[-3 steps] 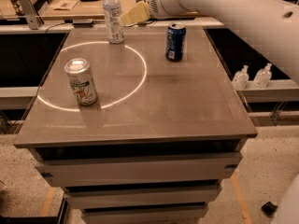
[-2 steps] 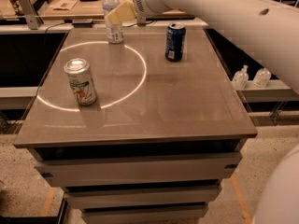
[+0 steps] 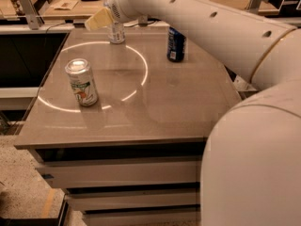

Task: Move blue plastic bottle near pepsi can

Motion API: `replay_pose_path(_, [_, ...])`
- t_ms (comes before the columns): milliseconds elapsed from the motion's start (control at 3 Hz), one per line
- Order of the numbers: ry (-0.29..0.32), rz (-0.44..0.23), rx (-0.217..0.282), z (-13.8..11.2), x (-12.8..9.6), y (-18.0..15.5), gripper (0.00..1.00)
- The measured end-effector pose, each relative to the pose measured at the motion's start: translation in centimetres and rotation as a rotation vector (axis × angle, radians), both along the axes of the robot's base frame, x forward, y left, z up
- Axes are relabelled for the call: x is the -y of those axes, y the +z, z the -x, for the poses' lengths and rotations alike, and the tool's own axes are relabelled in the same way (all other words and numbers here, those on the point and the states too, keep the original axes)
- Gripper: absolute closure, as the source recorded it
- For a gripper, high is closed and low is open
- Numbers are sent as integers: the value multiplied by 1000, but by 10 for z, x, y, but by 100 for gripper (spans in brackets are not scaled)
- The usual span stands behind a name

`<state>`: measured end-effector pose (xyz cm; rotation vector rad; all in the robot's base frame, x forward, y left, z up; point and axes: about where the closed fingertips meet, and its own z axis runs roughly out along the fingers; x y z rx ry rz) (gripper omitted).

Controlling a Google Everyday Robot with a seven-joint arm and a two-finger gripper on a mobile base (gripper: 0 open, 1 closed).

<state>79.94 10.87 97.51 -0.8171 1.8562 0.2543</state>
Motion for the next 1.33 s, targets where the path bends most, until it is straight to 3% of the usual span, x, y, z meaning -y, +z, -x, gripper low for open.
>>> replay_pose_path(333, [-5, -22, -2, -20, -21, -18, 0])
replay_pose_path(1000, [-75, -61, 57, -78, -26, -37, 0])
replay_pose_path(1333, [-70, -67, 82, -95, -35, -40, 0])
